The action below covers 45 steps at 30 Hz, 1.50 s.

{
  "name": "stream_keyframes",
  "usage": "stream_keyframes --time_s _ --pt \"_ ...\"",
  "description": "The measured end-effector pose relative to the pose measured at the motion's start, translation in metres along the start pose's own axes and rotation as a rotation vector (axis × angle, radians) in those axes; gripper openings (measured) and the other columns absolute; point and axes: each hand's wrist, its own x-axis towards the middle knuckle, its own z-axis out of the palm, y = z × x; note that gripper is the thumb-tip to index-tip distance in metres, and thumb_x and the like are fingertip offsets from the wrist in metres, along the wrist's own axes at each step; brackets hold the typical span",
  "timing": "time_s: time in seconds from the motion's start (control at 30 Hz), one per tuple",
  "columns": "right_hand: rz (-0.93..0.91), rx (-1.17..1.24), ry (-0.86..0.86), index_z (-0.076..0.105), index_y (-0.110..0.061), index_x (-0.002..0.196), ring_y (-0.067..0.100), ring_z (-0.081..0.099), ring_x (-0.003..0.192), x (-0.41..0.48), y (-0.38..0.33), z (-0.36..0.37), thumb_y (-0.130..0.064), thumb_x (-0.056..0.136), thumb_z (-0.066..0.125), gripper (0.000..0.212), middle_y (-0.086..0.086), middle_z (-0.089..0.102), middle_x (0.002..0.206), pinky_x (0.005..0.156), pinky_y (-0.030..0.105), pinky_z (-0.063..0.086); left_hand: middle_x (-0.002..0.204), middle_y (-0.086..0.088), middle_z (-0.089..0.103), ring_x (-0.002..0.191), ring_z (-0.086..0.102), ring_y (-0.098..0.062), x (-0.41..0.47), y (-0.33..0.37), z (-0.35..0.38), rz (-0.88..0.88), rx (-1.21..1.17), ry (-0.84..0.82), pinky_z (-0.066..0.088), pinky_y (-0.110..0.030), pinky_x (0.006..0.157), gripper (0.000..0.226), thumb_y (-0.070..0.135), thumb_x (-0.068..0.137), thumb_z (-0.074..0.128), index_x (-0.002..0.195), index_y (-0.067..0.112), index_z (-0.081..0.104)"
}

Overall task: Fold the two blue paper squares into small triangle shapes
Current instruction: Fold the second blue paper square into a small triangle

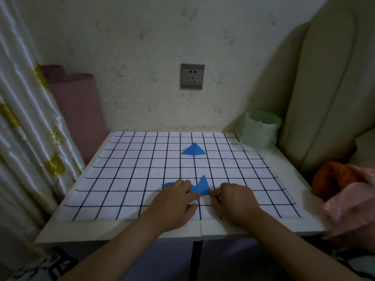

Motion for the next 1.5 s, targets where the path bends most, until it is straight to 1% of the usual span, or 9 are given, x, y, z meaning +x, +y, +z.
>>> stream_keyframes --time_s 0.2,0.3,0.57,0.7,0.93,1.03,1.13,1.27,1.5 --pt "-0.151 -0.071 0.086 0.065 -0.028 0.120 0.019 0.057 0.098 -0.010 -0.011 -0.003 -0.035 0.087 0.037 0.045 0.000 0.062 0.113 0.082 0.034 0.046 0.104 0.013 0.047 0.097 0.043 -0.003 -0.006 0.004 0.005 -0.051 -0.049 0.024 0.039 -0.020 0.077 0.039 0.043 0.094 0.043 0.128 0.031 0.059" --pt "-0.219 -0.029 -0.016 0.062 -0.029 0.125 0.016 0.054 0.100 -0.009 -0.014 -0.001 -0.034 0.089 0.031 0.048 -0.006 0.060 0.121 0.089 0.034 0.040 0.104 0.012 0.047 0.095 0.042 -0.002 -0.008 0.004 0.005 -0.050 -0.060 0.026 0.040 -0.020 0.076 0.040 0.043 0.094 0.044 0.129 0.031 0.059" --pt "-0.186 -0.036 0.001 0.067 -0.030 0.116 0.012 0.055 0.091 -0.003 -0.014 -0.002 -0.039 0.090 0.022 0.052 -0.008 0.062 0.109 0.088 0.035 0.037 0.121 0.009 0.060 0.107 0.055 -0.002 -0.014 -0.003 0.005 -0.107 -0.168 0.068 0.044 -0.015 0.088 0.035 0.030 0.093 0.052 0.122 0.021 0.069" --pt "-0.169 -0.052 -0.006 0.067 -0.031 0.113 0.013 0.056 0.092 0.000 -0.016 -0.002 -0.041 0.091 0.015 0.057 -0.008 0.061 0.107 0.093 0.036 0.034 0.125 0.005 0.065 0.116 0.056 -0.006 -0.017 -0.008 0.006 -0.108 -0.150 0.102 0.047 -0.023 0.099 0.032 0.027 0.091 0.053 0.115 0.019 0.072" --pt "-0.164 -0.051 0.012 0.065 -0.030 0.112 0.012 0.055 0.088 0.004 -0.019 0.001 -0.041 0.095 0.014 0.055 -0.007 0.061 0.103 0.094 0.035 0.037 0.112 0.002 0.069 0.100 0.062 -0.012 -0.018 -0.010 -0.003 0.066 -0.023 0.054 0.054 -0.024 0.077 0.035 0.028 0.088 0.047 0.108 0.016 0.074" --pt "-0.170 -0.035 0.027 0.059 -0.031 0.124 0.014 0.057 0.093 0.005 -0.020 0.003 -0.036 0.096 0.027 0.043 -0.006 0.062 0.107 0.096 0.037 0.038 0.123 0.006 0.065 0.112 0.055 -0.006 -0.019 -0.015 -0.002 -0.002 -0.125 0.061 0.047 -0.021 0.092 0.037 0.030 0.093 0.046 0.118 0.020 0.070" --pt "-0.208 -0.032 0.048 0.053 -0.034 0.134 0.018 0.058 0.099 0.003 -0.019 0.006 -0.036 0.094 0.037 0.042 -0.002 0.061 0.110 0.097 0.039 0.042 0.143 0.011 0.050 0.134 0.035 0.000 -0.020 -0.026 0.000 -0.128 -0.242 0.097 0.025 -0.017 0.112 0.041 0.027 0.097 0.054 0.138 0.023 0.055" --pt "-0.261 -0.060 -0.029 0.049 -0.035 0.140 0.021 0.050 0.123 0.009 -0.012 0.007 -0.037 0.099 0.037 0.043 -0.001 0.055 0.132 0.105 0.042 0.033 0.153 0.016 0.035 0.139 0.021 0.004 -0.021 -0.040 -0.001 -0.170 -0.214 0.010 0.007 -0.011 0.111 0.057 0.035 0.094 0.061 0.147 0.028 0.041" --pt "-0.247 0.147 -0.077 0.055 -0.033 0.134 0.012 0.040 0.138 0.022 -0.002 0.001 -0.029 0.098 0.042 0.038 -0.007 0.051 0.145 0.109 0.039 0.027 0.116 0.015 0.053 0.109 0.046 -0.003 -0.012 -0.041 -0.013 -0.086 -0.198 -0.019 0.043 -0.026 0.097 0.049 0.036 0.091 0.065 0.138 0.026 0.054"
